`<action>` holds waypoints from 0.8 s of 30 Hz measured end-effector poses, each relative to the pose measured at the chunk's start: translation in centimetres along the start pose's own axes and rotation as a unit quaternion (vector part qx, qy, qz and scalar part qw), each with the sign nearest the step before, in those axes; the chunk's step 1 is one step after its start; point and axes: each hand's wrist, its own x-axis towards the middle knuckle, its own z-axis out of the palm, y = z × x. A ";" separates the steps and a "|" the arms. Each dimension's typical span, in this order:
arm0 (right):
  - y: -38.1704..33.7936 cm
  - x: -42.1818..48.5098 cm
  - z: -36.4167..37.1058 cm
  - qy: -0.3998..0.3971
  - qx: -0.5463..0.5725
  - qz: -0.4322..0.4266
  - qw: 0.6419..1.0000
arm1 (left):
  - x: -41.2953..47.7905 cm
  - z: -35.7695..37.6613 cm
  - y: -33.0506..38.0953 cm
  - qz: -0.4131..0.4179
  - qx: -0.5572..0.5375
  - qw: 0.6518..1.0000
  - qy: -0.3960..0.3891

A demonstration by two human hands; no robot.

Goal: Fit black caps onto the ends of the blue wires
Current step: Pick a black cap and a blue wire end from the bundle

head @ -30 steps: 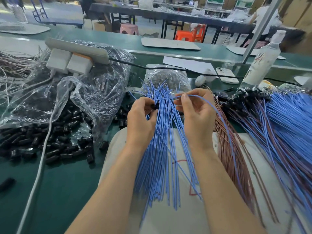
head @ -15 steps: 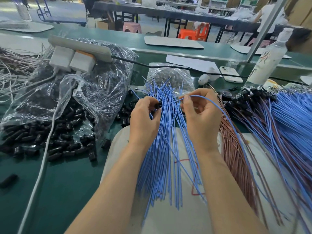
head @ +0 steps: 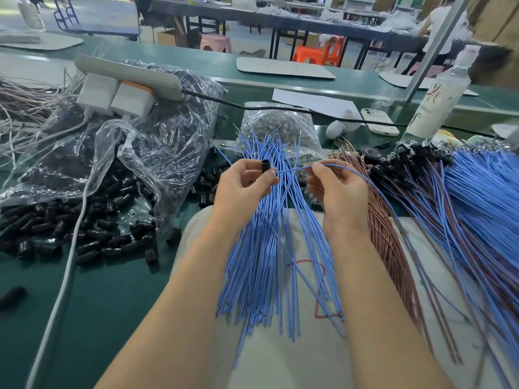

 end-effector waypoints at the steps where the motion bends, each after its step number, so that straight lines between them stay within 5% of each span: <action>1: 0.0 0.0 0.0 -0.003 0.005 0.006 1.000 | 0.0 0.1 0.0 0.005 -0.004 1.000 -0.003; 9: 0.1 -0.4 0.7 -0.049 0.089 0.136 0.985 | -0.2 0.5 -0.2 0.069 0.055 0.996 0.002; 24: 0.3 -0.2 0.6 -0.018 0.009 0.065 0.998 | 0.0 0.1 -0.6 0.005 0.031 0.998 -0.054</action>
